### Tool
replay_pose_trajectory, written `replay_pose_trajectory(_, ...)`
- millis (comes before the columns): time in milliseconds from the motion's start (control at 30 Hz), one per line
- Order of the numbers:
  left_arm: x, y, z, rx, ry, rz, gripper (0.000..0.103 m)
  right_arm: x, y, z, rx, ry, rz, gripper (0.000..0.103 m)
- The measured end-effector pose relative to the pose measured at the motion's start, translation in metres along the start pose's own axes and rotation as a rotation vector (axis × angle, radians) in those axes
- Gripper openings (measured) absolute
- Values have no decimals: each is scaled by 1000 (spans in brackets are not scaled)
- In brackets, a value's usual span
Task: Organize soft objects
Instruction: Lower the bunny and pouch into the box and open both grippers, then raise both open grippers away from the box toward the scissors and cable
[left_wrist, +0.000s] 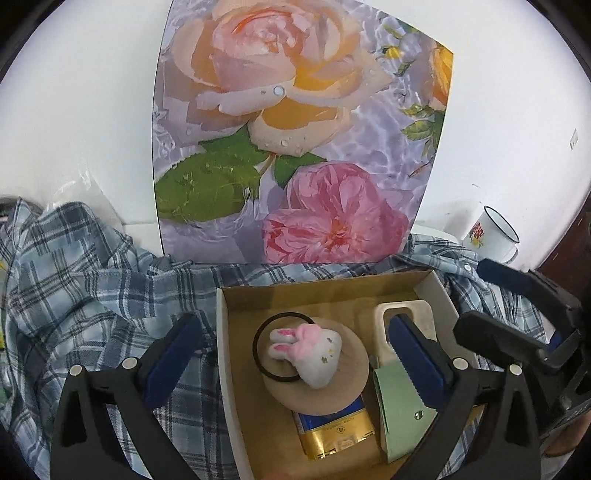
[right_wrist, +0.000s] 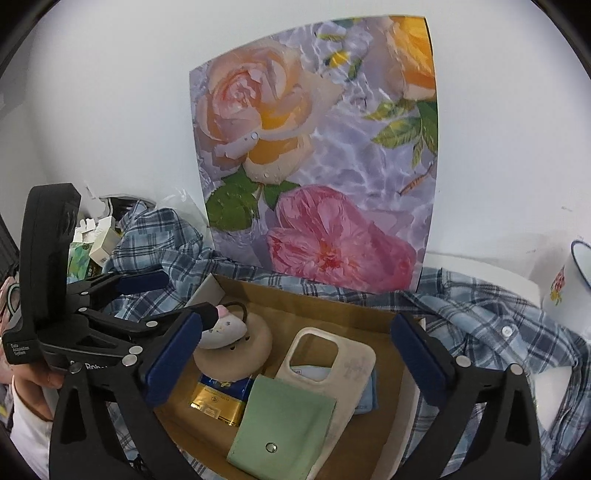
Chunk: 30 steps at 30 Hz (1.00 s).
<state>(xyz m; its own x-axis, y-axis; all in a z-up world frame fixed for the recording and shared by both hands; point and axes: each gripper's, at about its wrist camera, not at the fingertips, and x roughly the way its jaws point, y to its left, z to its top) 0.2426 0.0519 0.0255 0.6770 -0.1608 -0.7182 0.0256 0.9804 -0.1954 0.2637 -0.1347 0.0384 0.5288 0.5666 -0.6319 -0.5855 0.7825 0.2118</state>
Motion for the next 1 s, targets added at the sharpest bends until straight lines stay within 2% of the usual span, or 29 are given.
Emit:
replay_pose_trajectory(233, -6, -5, 2, 10, -9, 3, 103, -11, 3, 4, -15, -21, -11, 102)
replay_pose_trajectory(567, -37, -14, 10, 29, -79, -5, 103, -29, 13, 11, -46, -57, -14, 102)
replay_pose_trajectory(1000, -101, -36, 18, 44, -217, -68, 103, -94, 38, 28, -124, -176, -24, 102)
